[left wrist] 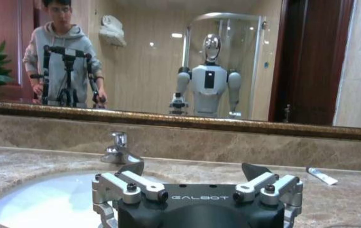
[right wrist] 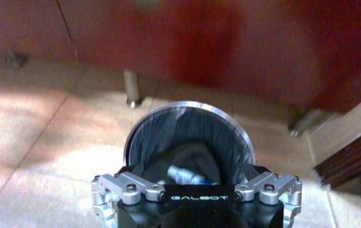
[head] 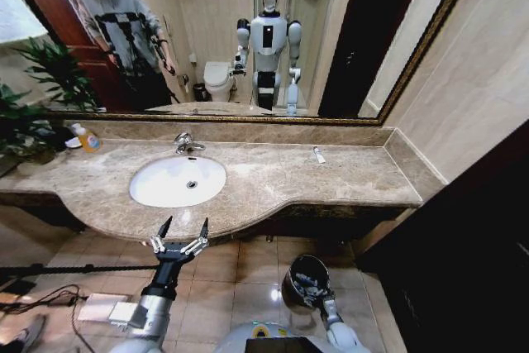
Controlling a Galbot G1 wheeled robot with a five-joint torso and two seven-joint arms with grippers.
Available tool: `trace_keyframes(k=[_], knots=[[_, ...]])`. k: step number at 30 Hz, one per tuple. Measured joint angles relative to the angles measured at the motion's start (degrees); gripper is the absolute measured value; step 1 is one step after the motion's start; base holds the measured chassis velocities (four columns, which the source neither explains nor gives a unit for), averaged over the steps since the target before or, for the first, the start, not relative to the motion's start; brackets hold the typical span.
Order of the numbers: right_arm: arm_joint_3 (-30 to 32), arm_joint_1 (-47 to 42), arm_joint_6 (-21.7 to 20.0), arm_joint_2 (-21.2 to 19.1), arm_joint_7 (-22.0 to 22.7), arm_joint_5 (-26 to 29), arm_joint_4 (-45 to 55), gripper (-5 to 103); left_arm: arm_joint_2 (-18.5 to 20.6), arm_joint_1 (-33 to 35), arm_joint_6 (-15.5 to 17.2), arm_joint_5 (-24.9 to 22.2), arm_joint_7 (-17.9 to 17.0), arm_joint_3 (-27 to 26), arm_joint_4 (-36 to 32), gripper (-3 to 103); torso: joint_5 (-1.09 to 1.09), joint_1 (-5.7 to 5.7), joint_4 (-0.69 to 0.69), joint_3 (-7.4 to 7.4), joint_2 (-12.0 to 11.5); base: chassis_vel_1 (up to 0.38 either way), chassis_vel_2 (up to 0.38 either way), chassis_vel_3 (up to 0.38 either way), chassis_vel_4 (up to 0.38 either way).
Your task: Pick up the trash from the sink and place it in the trash bin.
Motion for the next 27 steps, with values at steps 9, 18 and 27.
trace_keyframes(k=[9, 18, 27], knots=[[2.47, -9.35, 3.15, -1.41, 3.67, 2.01, 17.62, 100, 0.0, 0.0, 0.0, 0.0, -0.01, 0.0, 0.0, 100, 0.01, 0.0, 0.01, 0.0, 0.0, 0.0, 0.0, 0.0, 0.0], [5.09, -23.07, 2.85, -1.83, 4.39, 3.45, 41.38, 100, 0.0, 0.0, 0.0, 0.0, 0.01, 0.0, 0.0, 100, 0.0, 0.0, -0.01, 0.0, 0.0, 0.0, 0.0, 0.0, 0.0], [6.44, -28.16, 0.31, -1.31, 4.45, 5.78, 57.81, 100, 0.0, 0.0, 0.0, 0.0, 0.0, 0.0, 0.0, 100, 0.01, 0.01, 0.0, 0.0, 0.0, 0.0, 0.0, 0.0, 0.0]])
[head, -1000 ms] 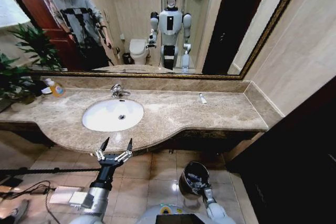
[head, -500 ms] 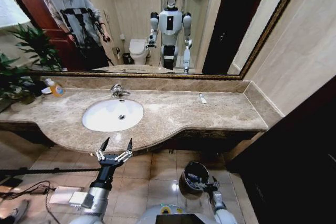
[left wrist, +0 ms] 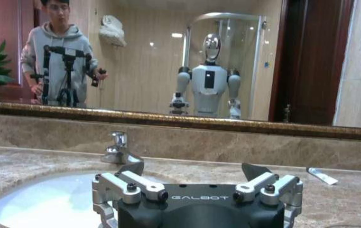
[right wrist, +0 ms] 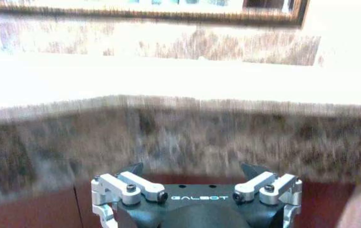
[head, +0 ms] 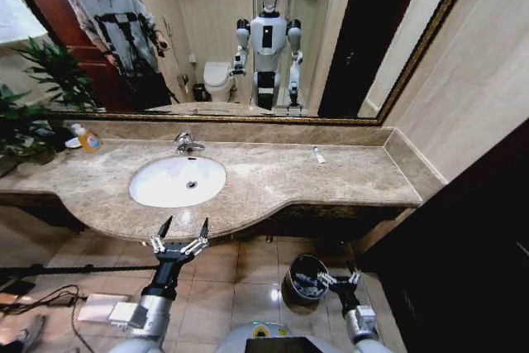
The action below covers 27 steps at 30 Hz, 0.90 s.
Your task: Pick up the trash from the sink and place it in the trash bin.
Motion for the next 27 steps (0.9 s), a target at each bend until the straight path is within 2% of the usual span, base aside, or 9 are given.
trace_keyframes(k=[10, 14, 15, 17, 18, 21, 22, 26, 27], knots=[[-0.97, 3.74, -5.46, 0.0, 0.02, 0.56, 7.91, 100, 0.0, 0.0, 0.0, 0.0, 0.0, 0.0, 0.0, 100, 0.0, 0.0, 0.0, 0.0, 0.0, 0.0, 0.0, 0.0, 0.0], [-2.06, 11.82, -10.53, -2.11, 0.68, 2.29, 8.16, 100, 0.0, 0.0, 0.0, 0.0, 0.0, 0.0, 0.0, 100, 0.0, 0.0, 0.0, 0.0, 0.0, 0.0, 0.0, 0.0, 0.0], [-2.06, 11.82, -10.53, -2.11, 0.68, 2.29, 8.16, 100, 0.0, 0.0, 0.0, 0.0, 0.0, 0.0, 0.0, 100, 0.0, 0.0, 0.0, 0.0, 0.0, 0.0, 0.0, 0.0, 0.0], [-2.31, 17.05, -13.45, -4.53, 0.8, 5.32, 6.85, 100, 0.0, 0.0, 0.0, 0.0, -0.01, 0.0, 0.0, 100, 0.0, 0.0, 0.01, 0.01, 0.0, 0.0, 0.0, 0.0, 0.0], [-2.31, 17.05, -13.45, -4.53, 0.8, 5.32, 6.85, 100, 0.0, 0.0, 0.0, 0.0, -0.01, 0.0, 0.0, 100, 0.0, 0.0, 0.01, 0.01, 0.0, 0.0, 0.0, 0.0, 0.0], [-3.6, 25.09, -17.03, -8.6, 1.13, 10.05, 3.09, 100, 0.0, 0.0, 0.0, 0.0, 0.0, 0.0, 0.0, 100, 0.0, 0.01, 0.0, 0.01, 0.0, 0.0, 0.0, 0.0, 0.0], [-3.6, 25.09, -17.03, -8.6, 1.13, 10.05, 3.09, 100, 0.0, 0.0, 0.0, 0.0, 0.0, 0.0, 0.0, 100, 0.0, 0.01, 0.0, 0.01, 0.0, 0.0, 0.0, 0.0, 0.0], [-6.13, 36.52, -18.96, -11.23, 1.29, 13.21, -3.85, 100, 0.0, 0.0, 0.0, 0.0, 0.0, 0.0, 0.0, 100, 0.0, 0.01, 0.01, 0.01, 0.0, 0.0, 0.0, 0.0, 0.0], [-6.13, 36.52, -18.96, -11.23, 1.29, 13.21, -3.85, 100, 0.0, 0.0, 0.0, 0.0, 0.0, 0.0, 0.0, 100, 0.0, 0.01, 0.01, 0.01, 0.0, 0.0, 0.0, 0.0, 0.0]])
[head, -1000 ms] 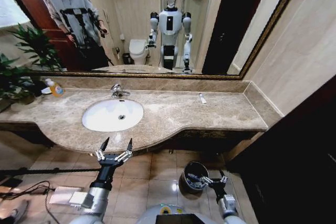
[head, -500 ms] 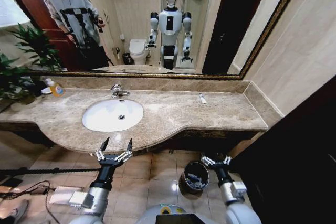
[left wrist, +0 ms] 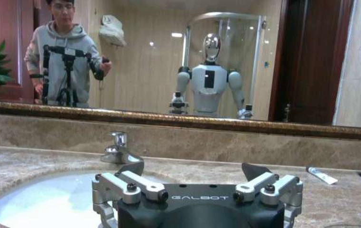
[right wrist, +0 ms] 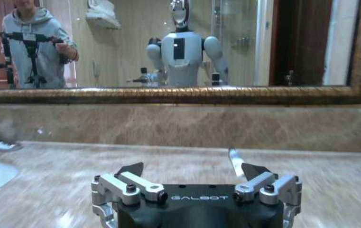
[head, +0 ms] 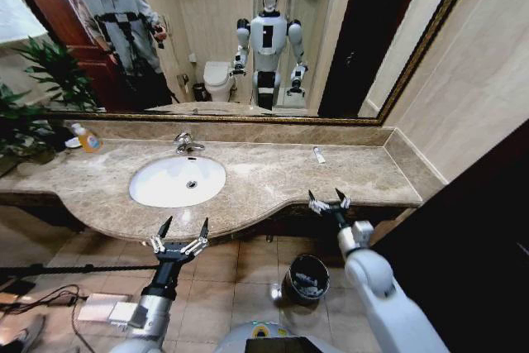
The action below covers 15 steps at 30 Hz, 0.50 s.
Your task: Pick up the trash from the sink and place it in the trash bin.
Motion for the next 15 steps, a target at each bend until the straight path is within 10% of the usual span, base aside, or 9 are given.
trace_keyframes(k=[15], knots=[[-10.19, 28.18, -0.6, 1.7, 0.14, 2.13, -29.4, 100, 0.0, 0.0, 0.0, 0.0, 0.0, 0.0, 0.0, 100, -0.01, 0.0, -0.01, 0.0, 0.0, 0.0, 0.0, 0.0, 0.0]])
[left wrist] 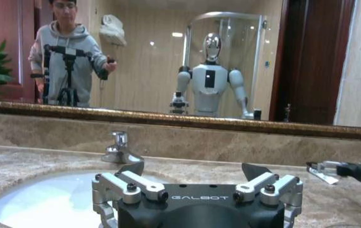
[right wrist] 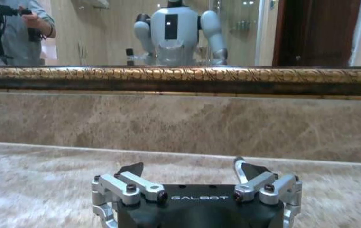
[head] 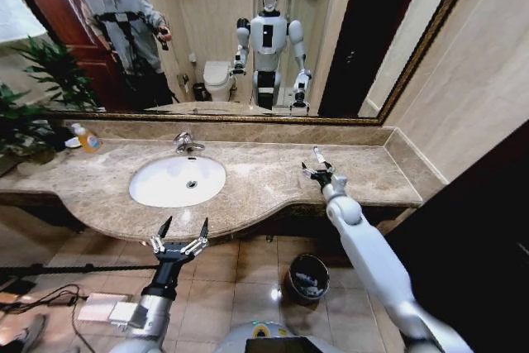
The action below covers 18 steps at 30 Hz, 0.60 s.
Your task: Pick up the trash from the sink and place it in the trash bin.
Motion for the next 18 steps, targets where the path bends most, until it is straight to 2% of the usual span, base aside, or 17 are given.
trace_keyframes(k=[18], knots=[[-1.62, 12.7, -1.05, 2.08, -1.02, -2.21, -17.81, 100, 0.0, 0.0, 0.0, 0.0, 0.0, 0.0, 0.0, 100, 0.0, -0.01, 0.0, -0.01, 0.0, 0.0, 0.0, 0.0, 0.0]])
